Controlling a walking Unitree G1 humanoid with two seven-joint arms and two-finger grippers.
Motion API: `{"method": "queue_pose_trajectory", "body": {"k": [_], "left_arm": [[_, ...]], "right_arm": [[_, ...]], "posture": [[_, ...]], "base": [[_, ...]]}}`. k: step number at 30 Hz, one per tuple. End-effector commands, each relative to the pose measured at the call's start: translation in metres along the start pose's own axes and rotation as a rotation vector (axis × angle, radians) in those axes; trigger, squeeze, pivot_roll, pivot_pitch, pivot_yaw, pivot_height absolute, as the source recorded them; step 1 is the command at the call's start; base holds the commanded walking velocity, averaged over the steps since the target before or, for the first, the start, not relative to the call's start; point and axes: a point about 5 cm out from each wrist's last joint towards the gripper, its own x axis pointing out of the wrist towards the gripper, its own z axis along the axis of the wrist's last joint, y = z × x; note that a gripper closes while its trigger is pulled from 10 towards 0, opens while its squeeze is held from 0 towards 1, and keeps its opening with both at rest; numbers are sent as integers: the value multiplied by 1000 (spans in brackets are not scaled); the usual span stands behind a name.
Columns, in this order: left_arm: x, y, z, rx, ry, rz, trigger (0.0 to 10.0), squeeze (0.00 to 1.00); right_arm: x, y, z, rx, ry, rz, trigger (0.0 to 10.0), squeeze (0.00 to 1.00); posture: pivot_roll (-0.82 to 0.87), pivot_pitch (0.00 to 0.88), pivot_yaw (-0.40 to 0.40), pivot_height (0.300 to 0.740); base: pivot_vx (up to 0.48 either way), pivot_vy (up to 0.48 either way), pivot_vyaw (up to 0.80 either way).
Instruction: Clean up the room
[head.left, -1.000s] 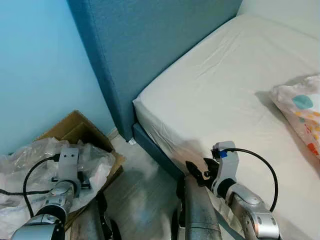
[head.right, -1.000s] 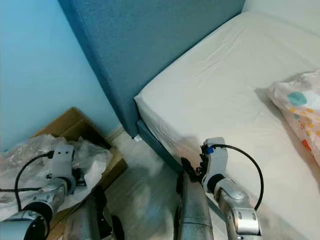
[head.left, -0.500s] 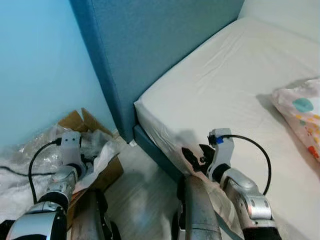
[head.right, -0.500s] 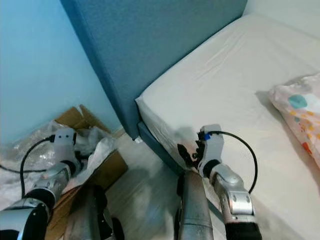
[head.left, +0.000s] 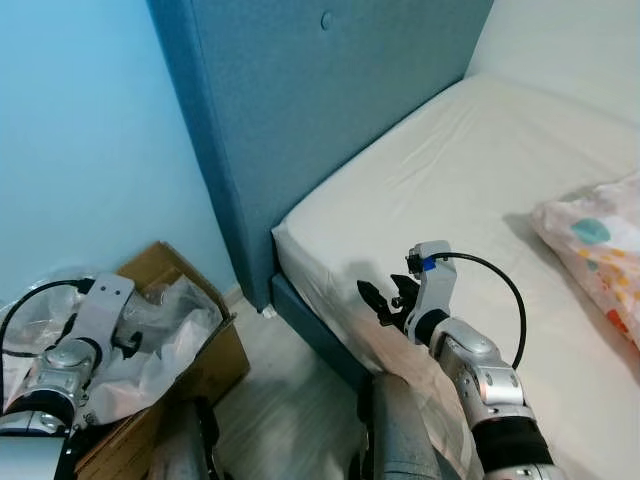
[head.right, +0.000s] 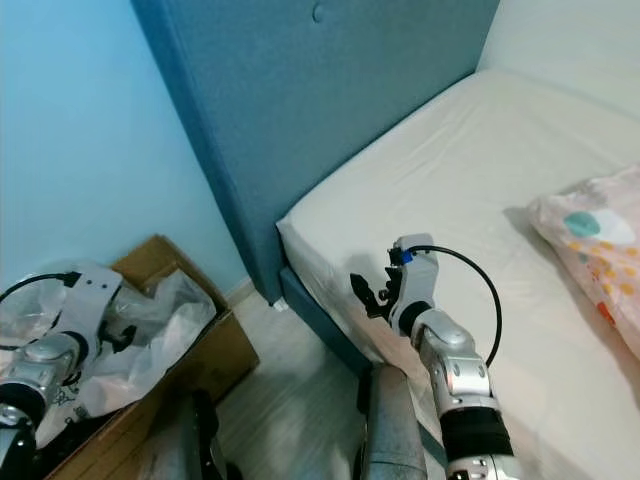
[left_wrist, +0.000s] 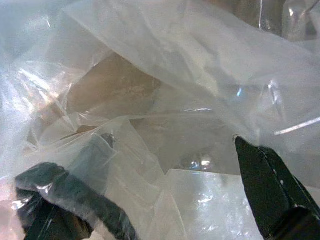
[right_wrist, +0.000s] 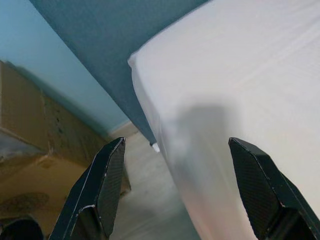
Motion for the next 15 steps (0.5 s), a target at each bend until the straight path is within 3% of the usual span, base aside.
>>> {"method": "queue_pose_trajectory", "body": {"k": [1,5,8,11,12,14,15], "left_arm": [[-4,10,-11,32,49,12,10000,0],[-4,10,-3,39,31,-19,10000,0],[-8,13,23,105,-43,-119,10000,0],[-10,14,28,127,-56,-134,10000,0],[-19,25,37,221,-55,-129,10000,0],[-19,25,37,221,-55,-129,10000,0],[-24,30,41,280,-46,-119,10000,0]], "right_arm": [[0,-2,-5,0,12,1,10000,0],[4,-3,-3,-3,7,5,10000,0],[10,-1,-3,-7,8,21,10000,0],[10,0,-4,-6,8,26,10000,0],[13,1,-4,-7,8,35,10000,0],[13,1,-4,-7,8,35,10000,0],[14,1,-4,-6,8,37,10000,0]], "posture": [[-85,121,-17,560],[-73,101,-25,560],[-61,83,-36,560],[-60,82,-37,560],[-51,74,-44,560],[-51,74,-44,560],[-47,70,-45,560]], "base": [[0,0,0],[0,0,0],[0,0,0],[0,0,0],[0,0,0],[0,0,0],[0,0,0]]}}
